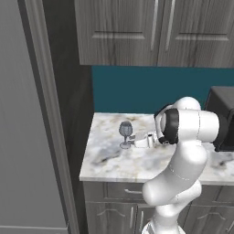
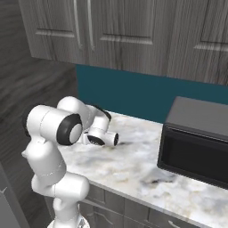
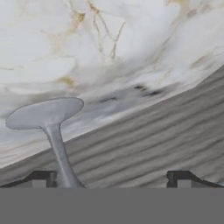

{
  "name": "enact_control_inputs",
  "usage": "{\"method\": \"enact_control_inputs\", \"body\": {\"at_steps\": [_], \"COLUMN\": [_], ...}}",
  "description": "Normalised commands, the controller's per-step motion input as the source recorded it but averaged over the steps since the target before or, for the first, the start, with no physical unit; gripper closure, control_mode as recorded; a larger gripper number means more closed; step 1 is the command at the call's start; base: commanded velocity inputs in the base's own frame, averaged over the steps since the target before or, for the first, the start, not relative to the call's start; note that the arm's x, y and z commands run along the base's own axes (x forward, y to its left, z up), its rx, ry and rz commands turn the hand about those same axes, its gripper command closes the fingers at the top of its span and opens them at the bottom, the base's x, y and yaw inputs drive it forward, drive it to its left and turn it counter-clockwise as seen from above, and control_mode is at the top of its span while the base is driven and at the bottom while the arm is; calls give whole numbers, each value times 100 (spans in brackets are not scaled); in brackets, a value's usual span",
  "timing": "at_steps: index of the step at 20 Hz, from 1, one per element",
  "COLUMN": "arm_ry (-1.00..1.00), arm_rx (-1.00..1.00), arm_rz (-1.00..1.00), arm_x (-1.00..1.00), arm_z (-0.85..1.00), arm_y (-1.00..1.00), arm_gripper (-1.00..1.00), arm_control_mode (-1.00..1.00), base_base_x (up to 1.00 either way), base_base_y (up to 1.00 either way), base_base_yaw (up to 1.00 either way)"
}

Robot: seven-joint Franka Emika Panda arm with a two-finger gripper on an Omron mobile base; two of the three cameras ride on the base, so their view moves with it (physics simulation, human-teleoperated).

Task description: Retrieve the wine glasses from the counter and place one next to each plate.

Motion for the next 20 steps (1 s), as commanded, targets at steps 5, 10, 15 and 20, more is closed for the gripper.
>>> {"method": "enact_control_inputs", "body": {"at_steps": [5,10,15,20], "arm_ry": [0,-6,-6,-6], "arm_rx": [0,0,0,0], "arm_rz": [0,0,0,0], "arm_x": [30,32,31,39], "arm_z": [-20,-18,-25,-13], "arm_y": [4,0,0,0], "arm_gripper": [-100,-100,-100,-100], "arm_control_mode": [-100,-100,-100,-100], "base_base_x": [0,0,0,0], "base_base_y": [0,0,0,0], "base_base_yaw": [0,0,0,0]}}
